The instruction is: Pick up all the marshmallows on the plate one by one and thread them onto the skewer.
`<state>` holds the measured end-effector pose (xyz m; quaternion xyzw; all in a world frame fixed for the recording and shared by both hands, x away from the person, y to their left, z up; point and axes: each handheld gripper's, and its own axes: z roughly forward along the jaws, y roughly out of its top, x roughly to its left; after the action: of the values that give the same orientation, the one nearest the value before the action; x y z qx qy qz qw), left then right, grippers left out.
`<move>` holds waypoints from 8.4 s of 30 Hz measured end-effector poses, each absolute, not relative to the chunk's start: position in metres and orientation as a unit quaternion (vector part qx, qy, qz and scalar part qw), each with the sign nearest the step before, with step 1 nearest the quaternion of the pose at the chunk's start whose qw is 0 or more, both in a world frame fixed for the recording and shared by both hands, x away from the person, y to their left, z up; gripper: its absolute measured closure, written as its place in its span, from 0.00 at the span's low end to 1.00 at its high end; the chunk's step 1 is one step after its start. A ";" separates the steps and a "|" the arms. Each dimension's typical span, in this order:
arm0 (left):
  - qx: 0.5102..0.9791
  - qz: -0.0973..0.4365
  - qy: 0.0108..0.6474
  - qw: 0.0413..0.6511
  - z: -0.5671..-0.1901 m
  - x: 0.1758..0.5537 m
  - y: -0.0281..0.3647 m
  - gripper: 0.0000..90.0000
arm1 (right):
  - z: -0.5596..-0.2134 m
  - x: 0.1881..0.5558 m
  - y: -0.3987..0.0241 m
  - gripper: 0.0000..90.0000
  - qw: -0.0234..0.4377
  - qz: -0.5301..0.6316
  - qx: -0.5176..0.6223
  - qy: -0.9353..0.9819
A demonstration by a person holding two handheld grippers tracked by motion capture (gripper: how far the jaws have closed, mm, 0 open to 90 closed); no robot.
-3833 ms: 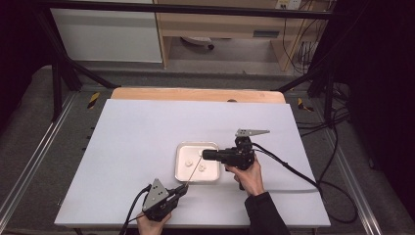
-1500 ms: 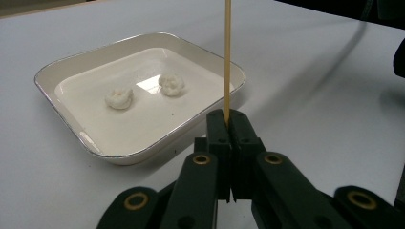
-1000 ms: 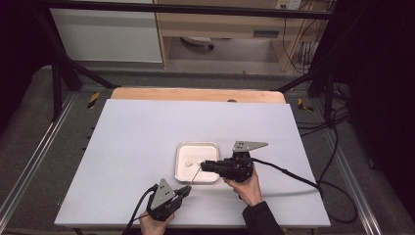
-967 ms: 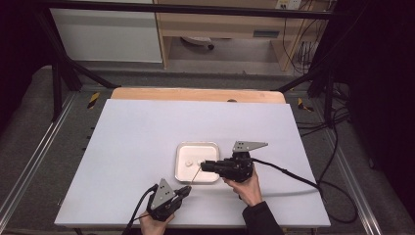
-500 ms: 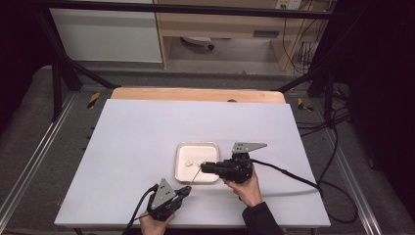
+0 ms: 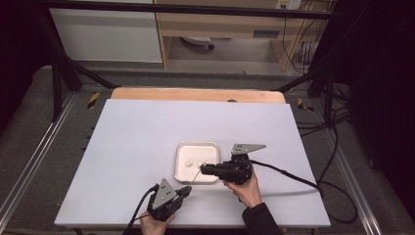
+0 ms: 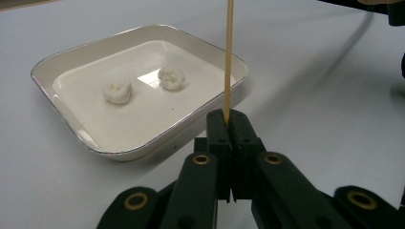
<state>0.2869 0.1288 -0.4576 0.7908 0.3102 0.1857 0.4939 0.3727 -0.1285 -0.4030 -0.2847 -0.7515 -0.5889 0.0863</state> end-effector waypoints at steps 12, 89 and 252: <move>0.793 0.187 0.309 0.491 -0.458 0.287 0.128 0.99 | -0.406 0.371 -0.127 0.95 0.088 -0.587 -0.284 -0.753; 0.793 0.180 0.306 0.496 -0.458 0.287 0.129 0.99 | -0.395 0.371 -0.125 0.94 0.053 -0.616 -0.277 -0.735; 0.802 0.172 0.309 0.482 -0.458 0.285 0.130 0.99 | -0.382 0.379 -0.128 0.88 0.090 -0.597 -0.283 -0.746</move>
<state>0.2853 0.1305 -0.4584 0.8018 0.3087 0.1724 0.4818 0.3790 -0.1275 -0.3820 -0.2826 -0.7456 -0.5968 0.0900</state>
